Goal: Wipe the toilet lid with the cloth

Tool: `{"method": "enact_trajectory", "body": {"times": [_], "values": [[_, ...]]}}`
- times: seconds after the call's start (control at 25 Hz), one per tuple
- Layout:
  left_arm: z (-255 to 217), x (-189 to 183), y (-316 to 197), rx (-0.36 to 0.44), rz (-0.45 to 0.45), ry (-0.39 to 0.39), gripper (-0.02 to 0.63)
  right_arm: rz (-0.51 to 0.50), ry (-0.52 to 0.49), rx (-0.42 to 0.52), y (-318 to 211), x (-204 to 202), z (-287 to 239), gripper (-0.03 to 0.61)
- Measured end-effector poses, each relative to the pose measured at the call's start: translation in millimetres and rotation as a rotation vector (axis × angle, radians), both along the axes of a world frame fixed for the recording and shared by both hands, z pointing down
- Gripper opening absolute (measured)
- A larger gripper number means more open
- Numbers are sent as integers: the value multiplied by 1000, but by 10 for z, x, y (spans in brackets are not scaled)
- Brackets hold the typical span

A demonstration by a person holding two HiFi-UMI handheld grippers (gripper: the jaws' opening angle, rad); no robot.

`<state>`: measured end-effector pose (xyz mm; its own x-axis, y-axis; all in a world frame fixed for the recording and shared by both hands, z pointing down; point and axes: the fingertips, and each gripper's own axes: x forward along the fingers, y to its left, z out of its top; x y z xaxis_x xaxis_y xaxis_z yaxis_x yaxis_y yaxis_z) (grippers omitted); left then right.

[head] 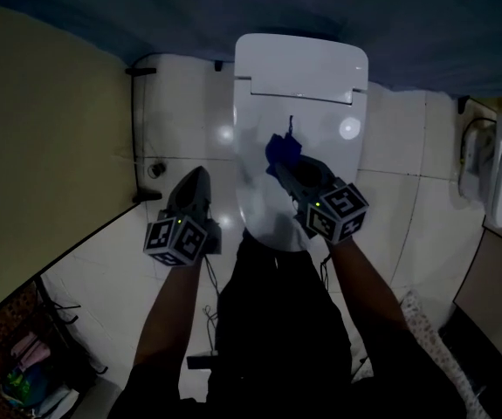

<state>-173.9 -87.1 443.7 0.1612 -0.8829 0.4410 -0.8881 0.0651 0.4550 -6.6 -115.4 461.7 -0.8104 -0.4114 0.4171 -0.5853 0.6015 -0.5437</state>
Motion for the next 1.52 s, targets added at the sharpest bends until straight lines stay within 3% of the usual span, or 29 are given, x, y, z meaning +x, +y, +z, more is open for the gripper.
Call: {"method": "enact_trajectory", "body": {"times": [0.16,0.36,0.56,0.72,1.0,1.32,1.52], "values": [[117,-109,70,-13,19,-41,-8,-67,-38,-67,-185,-494,255,49],[313,-235,144,-36,2,-50,-8,-158,5,-133,-476,-1114,686,49],[528,-275,210,-63,16,-69,-8,-71,153,-289,-844,-1341,1431,49],[606,-238,292,-92,29,-63,-8,12,261,-436,-1021,-1095,1959,51],[680,-84,348,-131,74,-54,-8,-103,426,-294,-1044,-763,2035,51],[817,256,218,-123,152,-59,-8,-11,388,-299,-1176,30,2030,51],[917,449,210,-147,174,-38,-8,45,445,-272,-1212,681,2047,51]]}}
